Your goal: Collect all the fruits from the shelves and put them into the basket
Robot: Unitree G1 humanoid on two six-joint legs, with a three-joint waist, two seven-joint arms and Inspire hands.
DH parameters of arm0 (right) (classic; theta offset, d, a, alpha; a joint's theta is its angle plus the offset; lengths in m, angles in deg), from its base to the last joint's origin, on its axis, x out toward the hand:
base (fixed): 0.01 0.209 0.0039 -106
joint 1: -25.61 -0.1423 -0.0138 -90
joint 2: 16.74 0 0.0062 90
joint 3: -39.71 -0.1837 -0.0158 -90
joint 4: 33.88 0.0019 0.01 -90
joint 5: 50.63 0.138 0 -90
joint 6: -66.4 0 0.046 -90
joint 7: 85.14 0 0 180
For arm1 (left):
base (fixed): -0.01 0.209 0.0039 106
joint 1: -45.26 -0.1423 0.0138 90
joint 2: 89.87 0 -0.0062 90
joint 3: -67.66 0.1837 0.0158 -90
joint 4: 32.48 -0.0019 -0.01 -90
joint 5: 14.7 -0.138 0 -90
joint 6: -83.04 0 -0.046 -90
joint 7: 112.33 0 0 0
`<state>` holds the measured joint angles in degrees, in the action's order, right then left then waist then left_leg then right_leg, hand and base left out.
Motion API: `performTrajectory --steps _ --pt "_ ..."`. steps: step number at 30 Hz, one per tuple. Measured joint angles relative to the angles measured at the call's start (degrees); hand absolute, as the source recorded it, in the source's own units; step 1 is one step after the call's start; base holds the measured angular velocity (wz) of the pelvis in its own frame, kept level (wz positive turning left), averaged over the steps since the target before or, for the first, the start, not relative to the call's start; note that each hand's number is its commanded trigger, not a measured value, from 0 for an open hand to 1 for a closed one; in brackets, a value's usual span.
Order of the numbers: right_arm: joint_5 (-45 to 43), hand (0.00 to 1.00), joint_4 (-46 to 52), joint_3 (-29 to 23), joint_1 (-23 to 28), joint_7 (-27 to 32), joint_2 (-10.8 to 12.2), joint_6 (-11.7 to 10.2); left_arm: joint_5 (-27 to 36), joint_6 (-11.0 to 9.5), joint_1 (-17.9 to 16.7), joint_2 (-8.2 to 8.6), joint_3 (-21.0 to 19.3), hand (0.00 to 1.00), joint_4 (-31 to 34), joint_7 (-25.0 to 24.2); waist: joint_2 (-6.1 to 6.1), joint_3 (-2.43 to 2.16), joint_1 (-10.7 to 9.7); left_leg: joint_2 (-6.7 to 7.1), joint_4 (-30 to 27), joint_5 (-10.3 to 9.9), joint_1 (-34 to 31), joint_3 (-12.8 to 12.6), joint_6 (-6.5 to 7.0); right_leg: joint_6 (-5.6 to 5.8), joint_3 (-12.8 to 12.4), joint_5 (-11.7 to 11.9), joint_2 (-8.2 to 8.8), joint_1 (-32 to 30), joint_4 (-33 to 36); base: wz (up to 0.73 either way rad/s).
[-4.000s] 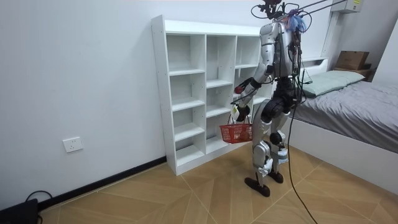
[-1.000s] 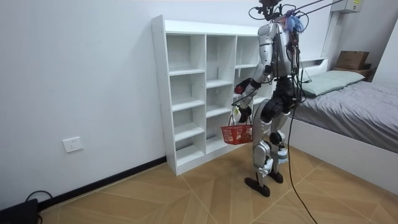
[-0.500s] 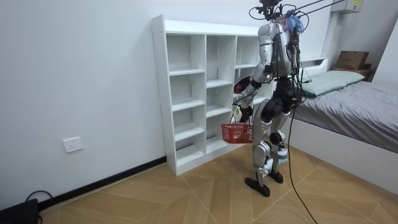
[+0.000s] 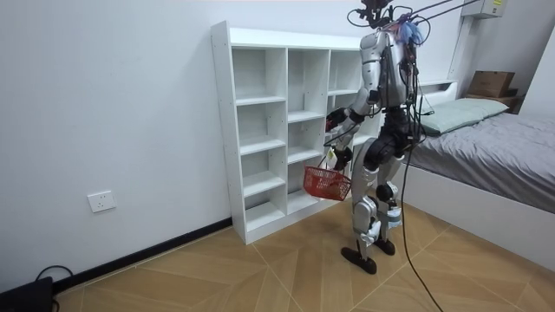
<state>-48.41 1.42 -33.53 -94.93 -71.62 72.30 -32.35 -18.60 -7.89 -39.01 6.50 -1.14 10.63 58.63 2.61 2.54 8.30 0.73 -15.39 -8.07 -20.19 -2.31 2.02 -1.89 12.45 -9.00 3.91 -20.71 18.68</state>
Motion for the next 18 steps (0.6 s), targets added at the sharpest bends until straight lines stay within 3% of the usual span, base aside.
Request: performTrajectory --steps 5,18 --pt "0.8 1.0 0.0 0.1 0.1 -0.5 0.3 0.0 0.0 0.0 -0.1 0.1 0.6 1.0 0.0 -0.2 -0.69 0.05 0.0 -0.03 0.0 0.0 0.5 -0.1 0.0 0.0 -0.1 0.0 -0.03 0.4 0.1 0.0" --pt "3.8 1.0 4.2 -0.2 2.6 -2.8 0.9 0.7 1.2 -0.4 -0.1 1.14 0.3 1.0 -0.3 0.8 -0.81 -0.03 -0.7 -0.03 0.0 0.0 1.0 -0.6 0.0 0.0 -0.8 0.0 -0.09 0.7 0.2 -0.01"
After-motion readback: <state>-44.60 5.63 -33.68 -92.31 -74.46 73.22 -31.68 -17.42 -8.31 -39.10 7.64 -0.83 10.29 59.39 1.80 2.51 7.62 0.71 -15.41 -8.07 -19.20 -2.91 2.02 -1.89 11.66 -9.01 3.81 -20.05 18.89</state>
